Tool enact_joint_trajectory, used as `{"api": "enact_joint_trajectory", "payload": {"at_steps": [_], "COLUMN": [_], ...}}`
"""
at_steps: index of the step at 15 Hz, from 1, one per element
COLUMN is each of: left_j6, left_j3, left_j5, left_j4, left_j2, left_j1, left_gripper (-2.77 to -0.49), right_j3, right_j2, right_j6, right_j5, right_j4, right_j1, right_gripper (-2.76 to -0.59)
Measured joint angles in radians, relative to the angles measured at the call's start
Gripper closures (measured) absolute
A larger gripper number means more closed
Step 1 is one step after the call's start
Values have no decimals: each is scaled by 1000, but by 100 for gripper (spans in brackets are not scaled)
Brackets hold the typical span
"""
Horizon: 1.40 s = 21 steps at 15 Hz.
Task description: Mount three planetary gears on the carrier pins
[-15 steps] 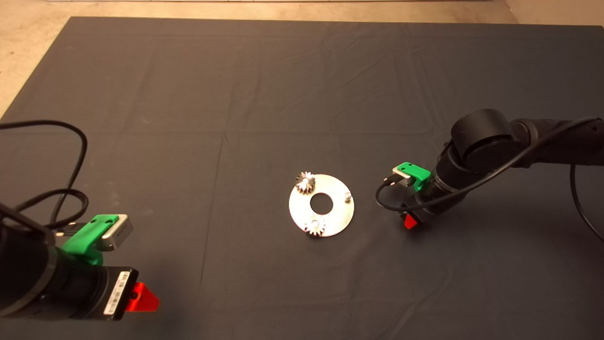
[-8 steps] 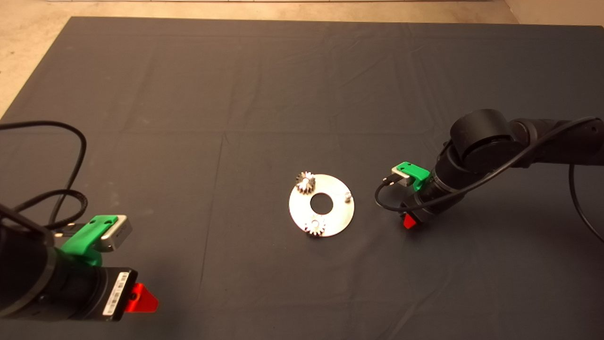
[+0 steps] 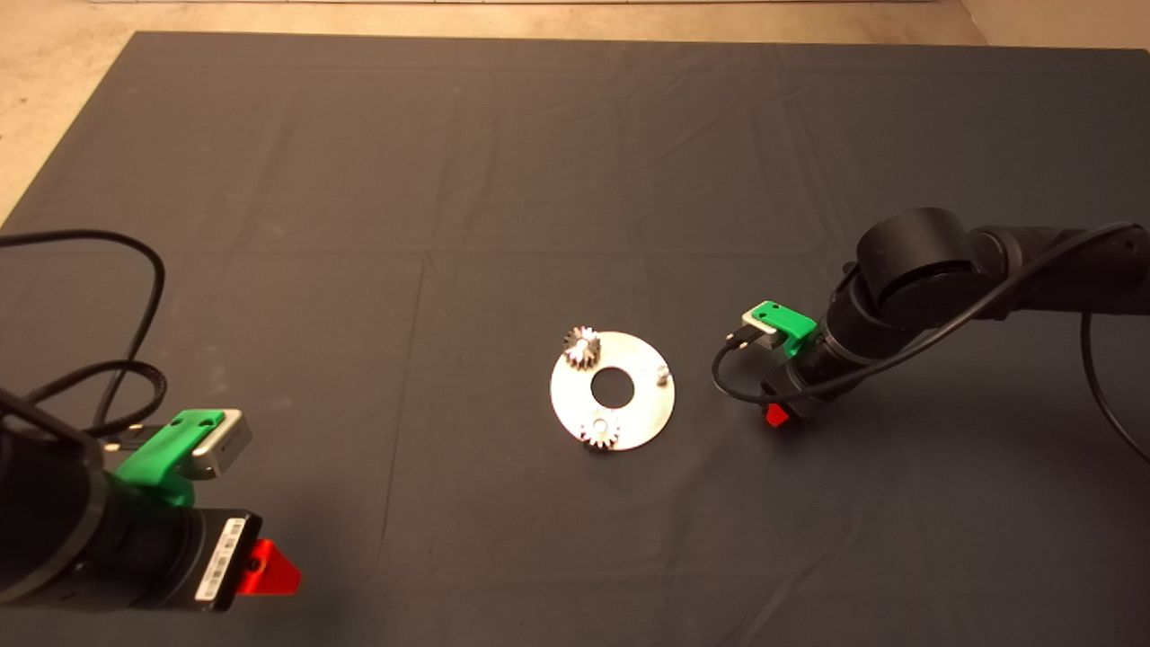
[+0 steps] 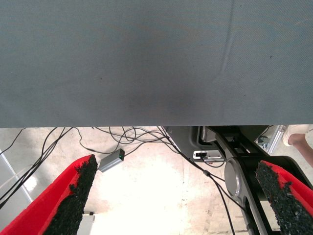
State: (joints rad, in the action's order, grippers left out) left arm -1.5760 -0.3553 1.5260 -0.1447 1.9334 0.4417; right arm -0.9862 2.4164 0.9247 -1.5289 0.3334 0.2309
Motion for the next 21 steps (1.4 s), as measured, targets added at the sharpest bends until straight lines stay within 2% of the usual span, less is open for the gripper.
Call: {"api": "enact_joint_trajectory", "payload": {"at_steps": [13,15,18,21], "left_j6": [4,15,27,34], "left_j3": [0,3,4,5], "left_j5": [0,0,0,0], "left_j4": [1,3,5,7], "left_j2": [-10,-26,-44,-48], "left_j1": [0,0,0,0], "left_gripper": [-233,-233,-233,-233], "right_j3": [6,8,10,0], "right_j2": [0,0,10,61], "right_j6": [-7,-4,0,4], "right_j5": [-1,-1,-1,-4], "right_j4": [9,11,13,6], "right_j1": [4,29,97,156], "right_gripper": [-103,-102,-102,-102]}}
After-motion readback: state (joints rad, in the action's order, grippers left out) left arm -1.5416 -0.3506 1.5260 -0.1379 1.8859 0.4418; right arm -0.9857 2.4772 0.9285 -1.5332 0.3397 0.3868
